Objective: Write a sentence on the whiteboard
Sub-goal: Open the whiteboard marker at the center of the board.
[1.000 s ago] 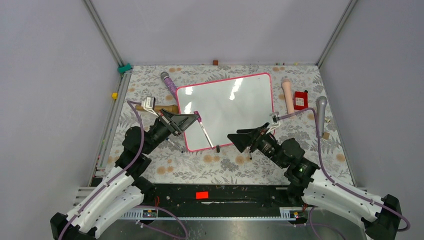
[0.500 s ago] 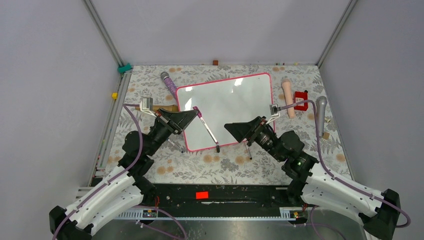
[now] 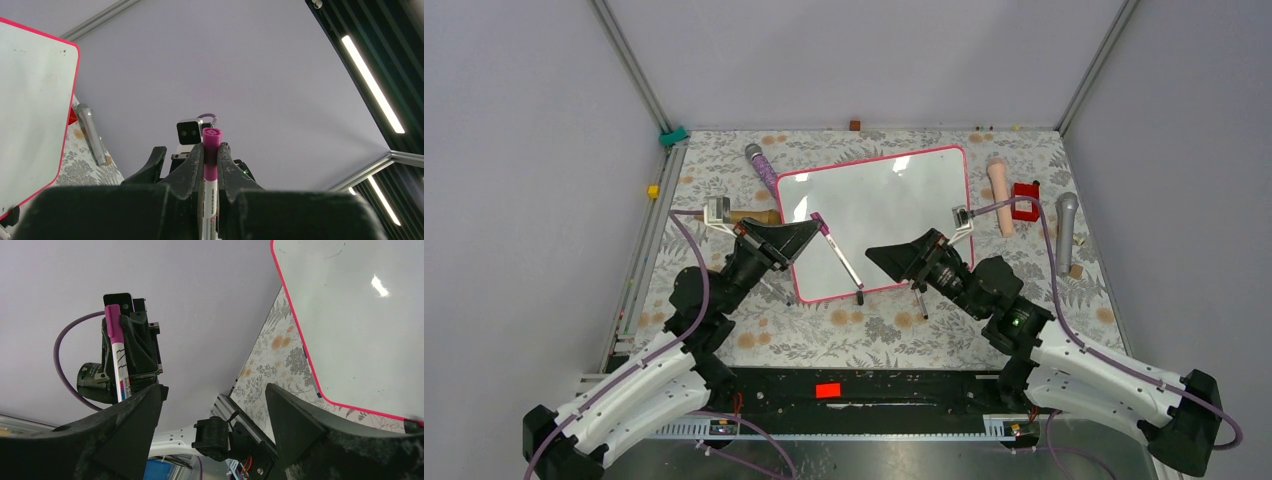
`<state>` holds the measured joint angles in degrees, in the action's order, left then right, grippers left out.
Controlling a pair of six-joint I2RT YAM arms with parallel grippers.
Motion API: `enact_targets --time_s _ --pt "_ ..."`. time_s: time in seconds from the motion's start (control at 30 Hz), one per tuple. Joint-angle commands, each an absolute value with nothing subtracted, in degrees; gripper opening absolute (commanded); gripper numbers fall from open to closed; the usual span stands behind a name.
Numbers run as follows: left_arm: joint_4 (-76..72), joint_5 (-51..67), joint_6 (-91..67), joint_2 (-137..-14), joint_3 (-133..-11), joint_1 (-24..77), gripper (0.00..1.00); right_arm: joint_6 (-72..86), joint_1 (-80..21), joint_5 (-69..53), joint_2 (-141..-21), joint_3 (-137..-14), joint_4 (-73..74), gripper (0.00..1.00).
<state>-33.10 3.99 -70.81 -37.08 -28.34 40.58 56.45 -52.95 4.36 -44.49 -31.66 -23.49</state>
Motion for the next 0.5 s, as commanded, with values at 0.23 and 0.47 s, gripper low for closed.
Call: enact_targets --time_s 0.23,0.47 --pt "-39.6 0.9 -69.3 -38.4 -27.3 42.3 0.0 58.9 -53.5 1.9 -46.8 -35.9 -27.6 0.83" --pt "-40.7 0.6 -69.2 -39.3 -27.3 42.7 0.0 58.6 -53.6 1.4 -47.8 -36.1 -28.3 0.82"
